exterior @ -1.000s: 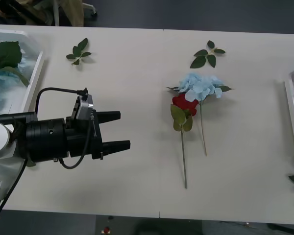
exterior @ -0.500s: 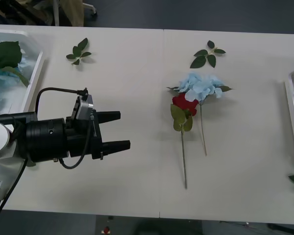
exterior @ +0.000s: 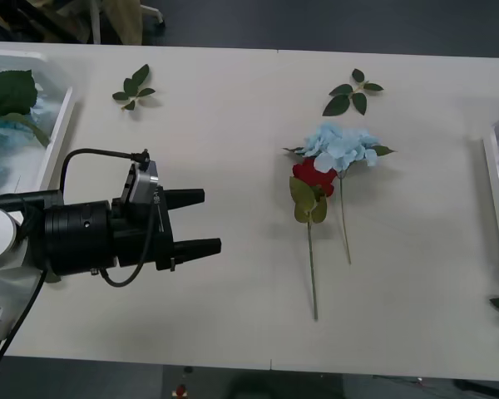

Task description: Put the red flowers into the right box and the blue flowers into the left box

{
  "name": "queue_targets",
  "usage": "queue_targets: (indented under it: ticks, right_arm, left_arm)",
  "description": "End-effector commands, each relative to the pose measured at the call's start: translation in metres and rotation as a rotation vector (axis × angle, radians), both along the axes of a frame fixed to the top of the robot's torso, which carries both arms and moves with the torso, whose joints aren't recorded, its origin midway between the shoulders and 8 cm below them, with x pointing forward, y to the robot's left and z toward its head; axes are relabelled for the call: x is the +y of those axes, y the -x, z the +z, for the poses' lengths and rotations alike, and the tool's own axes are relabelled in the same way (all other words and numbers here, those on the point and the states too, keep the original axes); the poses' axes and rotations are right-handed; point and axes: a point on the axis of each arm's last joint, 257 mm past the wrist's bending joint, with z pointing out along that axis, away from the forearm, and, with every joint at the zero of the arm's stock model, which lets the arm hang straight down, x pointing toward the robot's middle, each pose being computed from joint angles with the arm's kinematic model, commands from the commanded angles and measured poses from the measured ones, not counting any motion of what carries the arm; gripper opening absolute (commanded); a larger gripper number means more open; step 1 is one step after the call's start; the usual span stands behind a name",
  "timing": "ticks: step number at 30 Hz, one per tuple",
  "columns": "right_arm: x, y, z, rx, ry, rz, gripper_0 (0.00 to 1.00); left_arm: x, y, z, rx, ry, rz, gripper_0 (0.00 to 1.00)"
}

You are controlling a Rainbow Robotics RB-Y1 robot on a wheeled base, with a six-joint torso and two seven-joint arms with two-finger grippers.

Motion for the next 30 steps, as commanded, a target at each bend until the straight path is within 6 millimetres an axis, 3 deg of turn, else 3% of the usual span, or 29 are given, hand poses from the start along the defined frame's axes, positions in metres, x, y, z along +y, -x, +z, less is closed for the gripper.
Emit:
queue_targets:
  ticks: [1, 12, 18, 27, 30]
  right_arm:
    - [0.043, -0.001, 0.037, -0.029, -0.116, 0.001, 1.00]
    - [0.156, 0.031, 0.034, 0.068, -0.353, -0.006, 1.00]
    - [0.206, 0.039, 0.026, 0.114, -0.445, 0.011, 1.00]
    - [0.278, 0.018, 0.011, 0.164, -0.525, 0.021, 1.00]
    - [0.294, 0.007, 0.007, 0.164, -0.524, 0.033, 1.00]
  left_arm:
    - [-0.004, 0.002, 0.012, -0.057, -0.010, -0.028, 1.00]
    - [-0.004, 0.002, 0.012, -0.057, -0.010, -0.028, 1.00]
    - [-0.004, 0.002, 0.012, -0.057, -0.010, -0.028, 1.00]
    - [-0.004, 0.002, 0.012, -0.057, -0.010, -0.028, 1.00]
    - [-0.004, 0.002, 0.012, -0.057, -0.010, -0.028, 1.00]
